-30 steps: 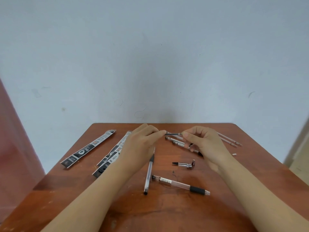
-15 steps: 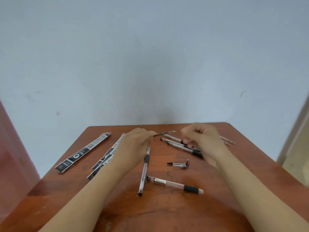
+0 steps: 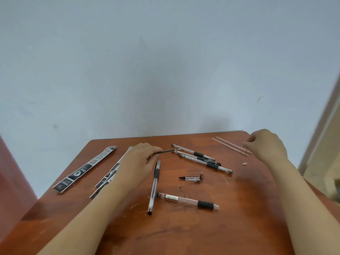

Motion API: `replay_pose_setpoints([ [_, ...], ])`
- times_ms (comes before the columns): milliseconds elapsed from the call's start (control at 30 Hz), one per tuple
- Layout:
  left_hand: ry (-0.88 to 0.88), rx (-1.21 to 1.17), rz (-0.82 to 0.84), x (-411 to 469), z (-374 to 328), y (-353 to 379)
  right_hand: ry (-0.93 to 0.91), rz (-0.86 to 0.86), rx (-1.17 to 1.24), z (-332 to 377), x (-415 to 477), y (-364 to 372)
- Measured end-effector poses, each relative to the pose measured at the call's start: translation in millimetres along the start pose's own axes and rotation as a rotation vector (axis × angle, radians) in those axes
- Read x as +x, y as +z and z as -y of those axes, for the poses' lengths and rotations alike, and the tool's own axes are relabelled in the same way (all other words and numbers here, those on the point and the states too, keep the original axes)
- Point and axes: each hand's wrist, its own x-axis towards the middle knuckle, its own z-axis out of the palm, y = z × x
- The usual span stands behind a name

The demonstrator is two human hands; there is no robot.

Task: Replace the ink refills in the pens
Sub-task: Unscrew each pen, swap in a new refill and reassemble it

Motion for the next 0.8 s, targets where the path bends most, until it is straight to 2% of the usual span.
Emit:
replay_pose_setpoints([
  [133, 0.058, 0.019, 0.054, -0.7, -7.1, 2.6, 0.036, 0.166, -0.309, -8.8, 2.6, 2.7],
  [300, 0.081, 0.025, 0.065, -1.7, -7.2, 3.2, 0.048, 0.346, -0.353, -9.0, 3.1, 0.4],
  [800, 0.04, -0.021, 0.061, -1.4, -13.3, -3.4, 0.068, 0.378, -0.344, -14.2, 8.8, 9.4],
])
